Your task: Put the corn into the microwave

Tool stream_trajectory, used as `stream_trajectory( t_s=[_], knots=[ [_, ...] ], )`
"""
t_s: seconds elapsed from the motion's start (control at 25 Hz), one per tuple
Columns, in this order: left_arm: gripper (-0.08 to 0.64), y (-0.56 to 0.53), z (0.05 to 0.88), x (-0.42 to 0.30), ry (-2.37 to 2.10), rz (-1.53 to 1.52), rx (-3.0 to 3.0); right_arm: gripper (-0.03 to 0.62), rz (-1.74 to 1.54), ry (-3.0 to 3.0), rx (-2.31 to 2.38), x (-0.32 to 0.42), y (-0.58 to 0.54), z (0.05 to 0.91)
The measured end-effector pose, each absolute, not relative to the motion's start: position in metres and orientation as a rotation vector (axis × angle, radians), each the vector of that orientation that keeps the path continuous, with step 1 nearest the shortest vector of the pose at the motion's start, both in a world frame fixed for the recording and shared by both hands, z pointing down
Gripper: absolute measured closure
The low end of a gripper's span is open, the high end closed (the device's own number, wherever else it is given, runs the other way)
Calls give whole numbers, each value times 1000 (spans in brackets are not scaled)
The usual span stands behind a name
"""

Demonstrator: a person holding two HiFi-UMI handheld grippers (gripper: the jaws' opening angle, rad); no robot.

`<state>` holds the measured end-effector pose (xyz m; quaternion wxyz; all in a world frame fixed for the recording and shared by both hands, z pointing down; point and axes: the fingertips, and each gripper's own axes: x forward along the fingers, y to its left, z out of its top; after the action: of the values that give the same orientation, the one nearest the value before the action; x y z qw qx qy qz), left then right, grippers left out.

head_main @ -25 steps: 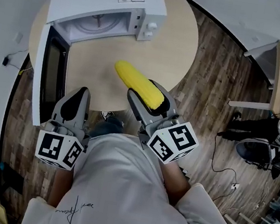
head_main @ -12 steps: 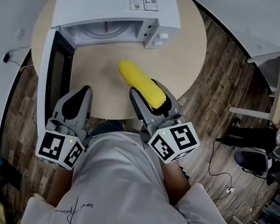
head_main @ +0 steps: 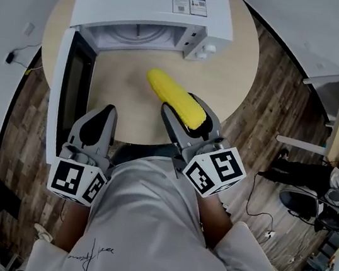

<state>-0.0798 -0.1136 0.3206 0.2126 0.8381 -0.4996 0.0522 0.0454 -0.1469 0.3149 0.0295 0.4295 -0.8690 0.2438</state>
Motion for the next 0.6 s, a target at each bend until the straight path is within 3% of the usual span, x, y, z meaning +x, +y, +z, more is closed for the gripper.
stream_trajectory(
  t_s=[0.6],
  knots=[
    [568,-140,317,-89,-1426,158,2293,333,762,-2690,1271,34,-192,335]
  ],
)
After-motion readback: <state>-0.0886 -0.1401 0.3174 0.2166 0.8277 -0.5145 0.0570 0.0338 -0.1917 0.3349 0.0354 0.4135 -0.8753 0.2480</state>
